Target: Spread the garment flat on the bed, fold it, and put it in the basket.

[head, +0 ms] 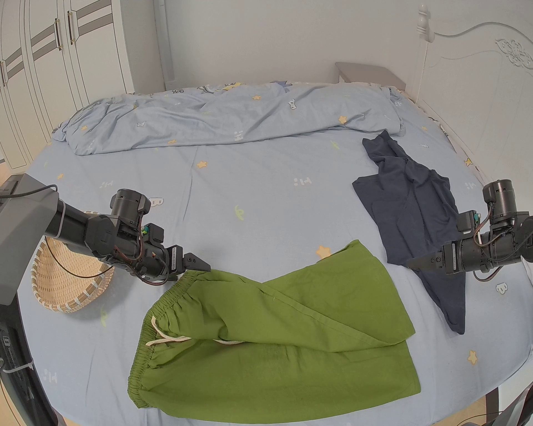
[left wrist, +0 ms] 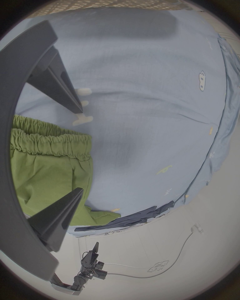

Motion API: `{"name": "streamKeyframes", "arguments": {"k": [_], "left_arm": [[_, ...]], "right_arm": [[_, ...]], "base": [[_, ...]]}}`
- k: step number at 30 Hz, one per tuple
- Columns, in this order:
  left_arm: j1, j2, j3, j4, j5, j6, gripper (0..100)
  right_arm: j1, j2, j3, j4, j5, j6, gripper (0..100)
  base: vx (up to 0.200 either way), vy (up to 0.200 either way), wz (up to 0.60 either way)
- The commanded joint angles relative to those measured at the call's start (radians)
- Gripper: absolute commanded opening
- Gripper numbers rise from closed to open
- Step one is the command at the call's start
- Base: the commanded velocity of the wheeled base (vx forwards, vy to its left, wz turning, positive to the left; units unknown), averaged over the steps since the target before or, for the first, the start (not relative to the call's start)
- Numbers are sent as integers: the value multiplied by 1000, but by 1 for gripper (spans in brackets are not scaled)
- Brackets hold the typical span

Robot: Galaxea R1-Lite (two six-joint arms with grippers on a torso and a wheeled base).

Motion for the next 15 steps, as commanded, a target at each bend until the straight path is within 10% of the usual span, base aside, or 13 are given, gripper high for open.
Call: {"name": "streamKeyframes", "arguments": {"k": [1, 3, 4, 15], "left_arm": [[0, 3, 1, 1, 0, -1, 100], [-1, 6, 1, 1, 0, -2, 100], [-1, 6, 2, 1, 0, -2, 0], [0, 3, 2, 1, 0, -1, 0]], "right_arm": [[0, 2, 0, 0, 0, 0, 100], [1, 2, 1, 0, 0, 0, 100], [1, 2, 1, 0, 0, 0, 100], [6, 6, 11, -2, -1, -5, 100]], "base": [[0, 0, 0], [0, 0, 0], [0, 0, 0], [0, 0, 0]]}}
